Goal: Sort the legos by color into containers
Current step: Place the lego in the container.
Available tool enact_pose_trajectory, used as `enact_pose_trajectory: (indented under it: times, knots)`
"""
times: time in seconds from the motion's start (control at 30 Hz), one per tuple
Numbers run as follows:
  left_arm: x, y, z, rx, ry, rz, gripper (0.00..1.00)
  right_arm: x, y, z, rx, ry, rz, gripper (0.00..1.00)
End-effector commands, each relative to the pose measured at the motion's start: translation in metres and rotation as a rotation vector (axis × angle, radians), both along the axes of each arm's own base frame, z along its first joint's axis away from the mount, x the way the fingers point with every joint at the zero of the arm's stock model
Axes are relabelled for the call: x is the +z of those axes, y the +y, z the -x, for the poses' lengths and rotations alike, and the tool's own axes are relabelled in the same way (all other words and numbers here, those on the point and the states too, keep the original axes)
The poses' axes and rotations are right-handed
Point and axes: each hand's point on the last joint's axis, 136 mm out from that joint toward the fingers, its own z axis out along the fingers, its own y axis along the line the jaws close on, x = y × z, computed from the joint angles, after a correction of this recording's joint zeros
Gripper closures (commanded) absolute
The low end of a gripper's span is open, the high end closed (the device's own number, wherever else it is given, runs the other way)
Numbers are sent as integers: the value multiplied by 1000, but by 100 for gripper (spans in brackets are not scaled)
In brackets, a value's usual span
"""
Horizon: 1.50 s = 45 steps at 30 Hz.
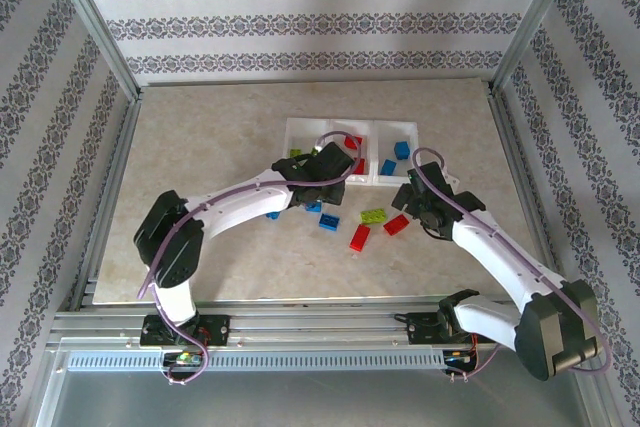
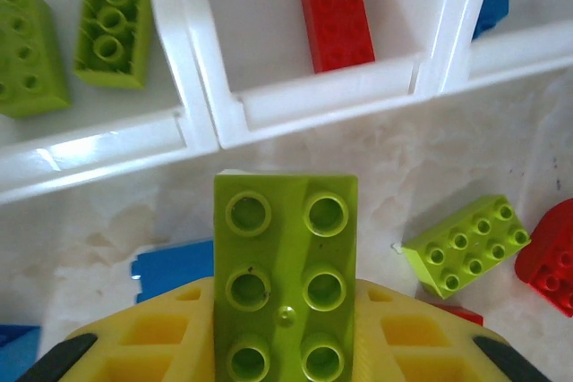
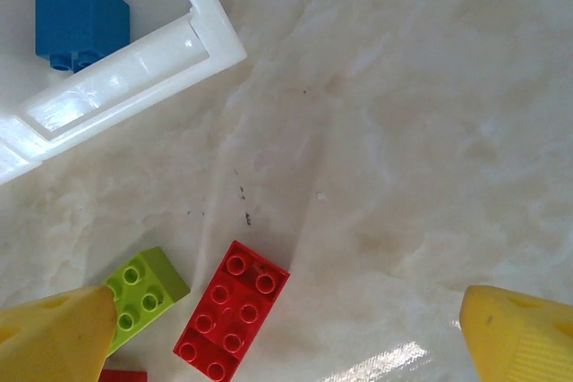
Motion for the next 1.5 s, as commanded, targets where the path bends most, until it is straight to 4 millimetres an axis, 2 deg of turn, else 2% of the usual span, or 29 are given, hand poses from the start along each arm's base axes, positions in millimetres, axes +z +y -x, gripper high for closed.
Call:
enact_pose_trajectory:
  times: [0.0,0.3,0.4,0.7,0.83,1.0,1.17,1.47]
  knots:
    - [2,21,-10,52,-38,-52,79,2,1,1,-22,-26,-13,2]
    - [9,57,-53,148,-63,-80,80,-6,3,9,-33,-8,-20,2]
    - [5,68,-70,171,-45,-89,79,-10,3,11,-40,4,-28,2]
    - [-15,82,-120,207,-14,-116,79,-22,14,8,-26,43,-65,13]
    - [-23,82,-137,210,0,-144,78,-24,19,6,-27,50,-85,16]
    - [-28,79,-146,216,4,-156,71,-29,22,5,-32,61,-101,19]
    - [-30,81,-147,228,15,-165,64,-37,25,5,-34,91,-106,20]
    - [-17,82,-146,232,-6,-153,51,-49,29,3,-33,136,-104,23]
